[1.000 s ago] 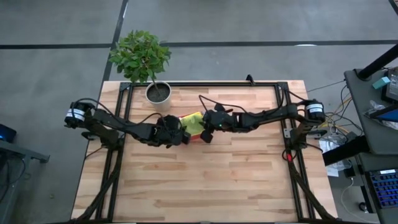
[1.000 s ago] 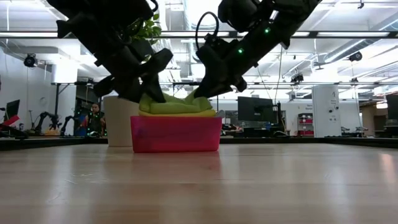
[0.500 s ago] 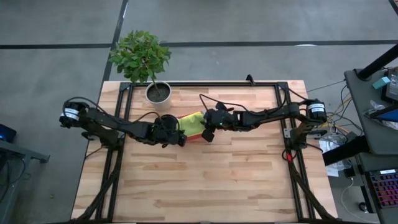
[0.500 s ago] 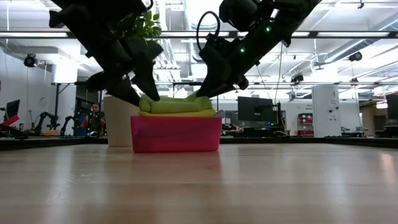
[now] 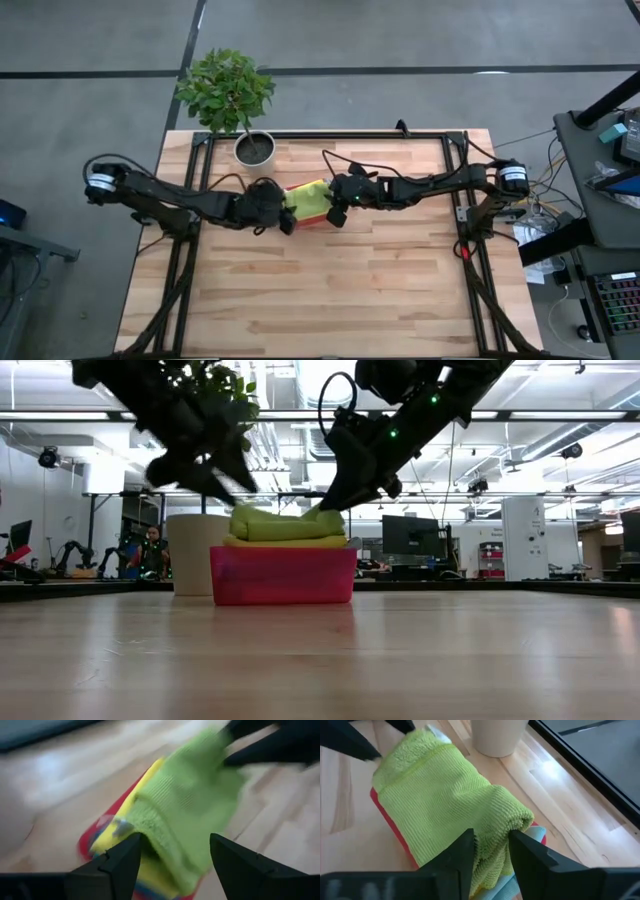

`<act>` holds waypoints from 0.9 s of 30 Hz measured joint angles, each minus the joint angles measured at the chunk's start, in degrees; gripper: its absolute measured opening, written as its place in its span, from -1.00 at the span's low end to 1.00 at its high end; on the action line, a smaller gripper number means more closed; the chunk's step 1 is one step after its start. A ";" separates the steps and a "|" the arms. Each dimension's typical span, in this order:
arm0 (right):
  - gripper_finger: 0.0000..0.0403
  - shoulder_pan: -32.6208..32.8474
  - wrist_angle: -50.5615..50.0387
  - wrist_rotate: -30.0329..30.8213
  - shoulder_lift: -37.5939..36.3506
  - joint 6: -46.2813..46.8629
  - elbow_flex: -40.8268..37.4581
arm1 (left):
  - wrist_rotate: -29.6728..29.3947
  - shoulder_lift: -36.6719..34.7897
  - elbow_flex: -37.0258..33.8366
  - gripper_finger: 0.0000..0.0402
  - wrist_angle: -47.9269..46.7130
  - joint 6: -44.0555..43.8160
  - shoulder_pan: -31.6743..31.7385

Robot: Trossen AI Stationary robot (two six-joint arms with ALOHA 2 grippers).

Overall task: Fold microfiber towels
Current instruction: Put the folded green microfiber cloth into the pink bin

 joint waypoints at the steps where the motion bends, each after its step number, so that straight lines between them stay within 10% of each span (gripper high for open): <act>1: -0.43 0.00 -0.04 0.00 0.00 0.02 0.00 | 0.00 -0.29 0.03 0.09 2.27 2.71 -0.01; 8: -0.41 0.00 3.23 0.00 1.97 0.88 -0.02 | -4.64 2.98 -0.46 -0.09 20.83 20.86 0.80; 27: -0.21 0.02 -4.65 0.00 0.94 3.78 1.03 | -10.33 12.69 -0.43 -0.84 7.50 7.21 2.74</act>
